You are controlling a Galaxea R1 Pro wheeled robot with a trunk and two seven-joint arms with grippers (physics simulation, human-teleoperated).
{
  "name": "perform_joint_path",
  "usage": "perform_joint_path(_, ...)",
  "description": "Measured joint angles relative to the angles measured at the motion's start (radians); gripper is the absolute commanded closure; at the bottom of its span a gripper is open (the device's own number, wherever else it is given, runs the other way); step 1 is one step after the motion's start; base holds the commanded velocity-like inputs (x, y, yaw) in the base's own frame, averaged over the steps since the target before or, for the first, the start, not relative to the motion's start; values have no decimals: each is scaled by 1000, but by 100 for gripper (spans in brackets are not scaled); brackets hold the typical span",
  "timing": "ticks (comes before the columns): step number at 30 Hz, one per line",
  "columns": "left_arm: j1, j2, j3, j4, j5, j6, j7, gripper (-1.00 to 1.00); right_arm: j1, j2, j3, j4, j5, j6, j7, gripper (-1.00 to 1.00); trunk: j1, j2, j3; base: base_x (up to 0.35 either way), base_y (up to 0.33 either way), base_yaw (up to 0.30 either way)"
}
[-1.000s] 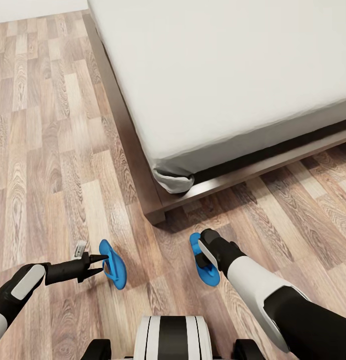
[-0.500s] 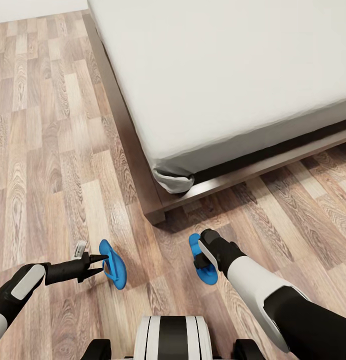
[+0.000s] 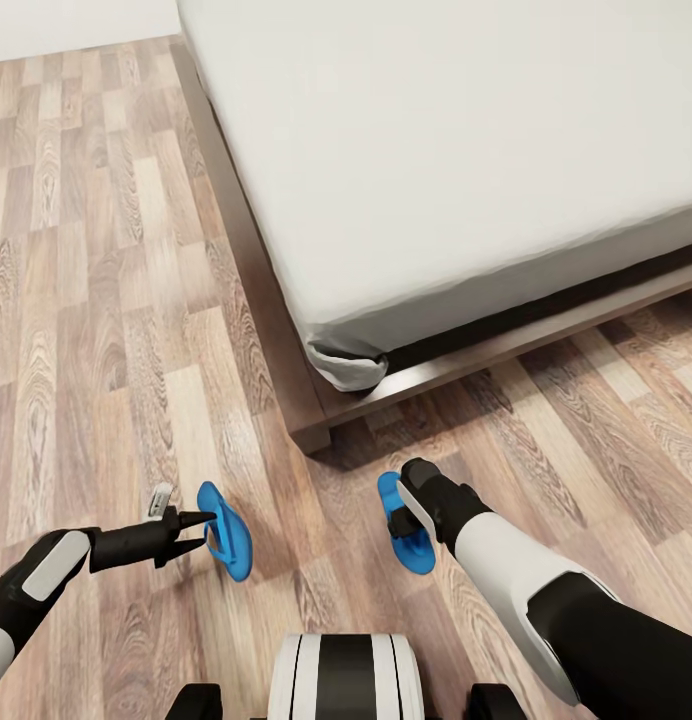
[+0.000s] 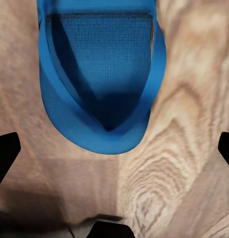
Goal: In the bedroom, move the book from the bed onto either nightstand, and place the two sandals side by side next to the bed.
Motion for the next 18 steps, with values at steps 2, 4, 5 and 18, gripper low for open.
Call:
perform_joint_path(2,0,0,0,2,0,0,1,100,0,-1,-1,0,0,0,1,-100,-1,0,8,0,0,0)
perform_joint_path(4,0,0,-1,6,-1,0,2,100,0,-1,-2,-1,-1,0,1,-100,-2,1,15,0,0,0)
perform_joint_path(5,0,0,-1,7,0,0,2,100,0,-1,-2,-1,-2,0,1,-100,-2,1,19,0,0,0)
perform_joint_path(18,0,-3,-3,32,-18,-26,9,100,0,-34,-21,-8,-10,-22,13,-100,-8,4,70,0,0,0)
